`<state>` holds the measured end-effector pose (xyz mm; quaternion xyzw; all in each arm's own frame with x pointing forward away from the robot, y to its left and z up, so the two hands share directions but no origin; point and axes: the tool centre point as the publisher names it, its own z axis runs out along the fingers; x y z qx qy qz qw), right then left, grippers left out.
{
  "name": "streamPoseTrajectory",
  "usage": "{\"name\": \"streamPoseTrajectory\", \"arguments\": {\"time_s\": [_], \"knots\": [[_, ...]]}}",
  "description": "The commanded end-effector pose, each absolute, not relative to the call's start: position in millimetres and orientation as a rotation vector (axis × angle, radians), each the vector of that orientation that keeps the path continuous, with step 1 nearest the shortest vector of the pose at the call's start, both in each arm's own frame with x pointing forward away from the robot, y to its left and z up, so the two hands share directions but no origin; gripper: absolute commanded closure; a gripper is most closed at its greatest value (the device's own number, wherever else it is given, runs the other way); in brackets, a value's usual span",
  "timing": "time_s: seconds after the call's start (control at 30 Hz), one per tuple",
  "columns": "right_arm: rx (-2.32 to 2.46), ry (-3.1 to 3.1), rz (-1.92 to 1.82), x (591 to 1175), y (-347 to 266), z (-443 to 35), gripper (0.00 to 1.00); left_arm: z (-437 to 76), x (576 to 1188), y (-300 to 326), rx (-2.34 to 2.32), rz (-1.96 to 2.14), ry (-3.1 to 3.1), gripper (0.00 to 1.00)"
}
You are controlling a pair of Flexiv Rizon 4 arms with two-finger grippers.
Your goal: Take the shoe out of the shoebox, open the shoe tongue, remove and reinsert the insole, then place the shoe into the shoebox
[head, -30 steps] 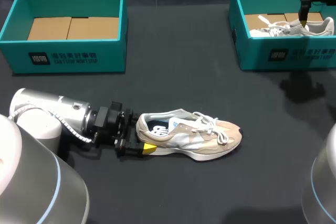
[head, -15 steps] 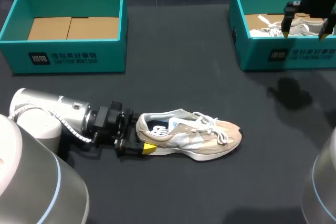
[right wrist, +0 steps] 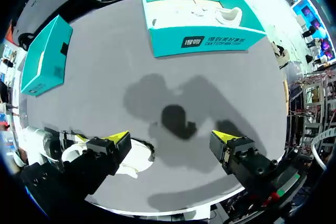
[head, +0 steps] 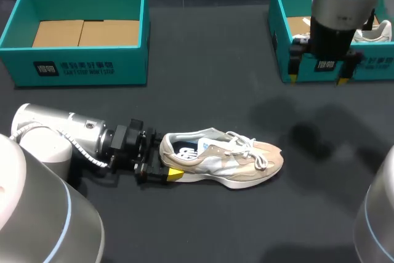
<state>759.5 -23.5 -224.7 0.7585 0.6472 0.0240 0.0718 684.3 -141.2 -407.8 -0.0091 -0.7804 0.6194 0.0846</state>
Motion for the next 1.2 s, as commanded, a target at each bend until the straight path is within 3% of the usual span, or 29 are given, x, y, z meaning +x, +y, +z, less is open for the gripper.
{"name": "streamPoseTrajectory", "arguments": {"time_s": [0.03,0.37,0.97,1.2], "knots": [[2.218,1.927,0.043,750,-11,-224,0.00,-410,684,-139,-0.025,1.849,-2.329,1.00],[2.218,1.927,0.043,750,-11,-224,0.00,-410,684,-139,-0.025,1.849,-2.329,1.00],[2.271,1.886,-0.074,709,150,-239,0.00,-410,684,-139,-0.025,1.849,-2.329,1.00],[2.271,1.886,-0.074,709,150,-239,0.00,-410,684,-139,-0.025,1.849,-2.329,1.00]]}}
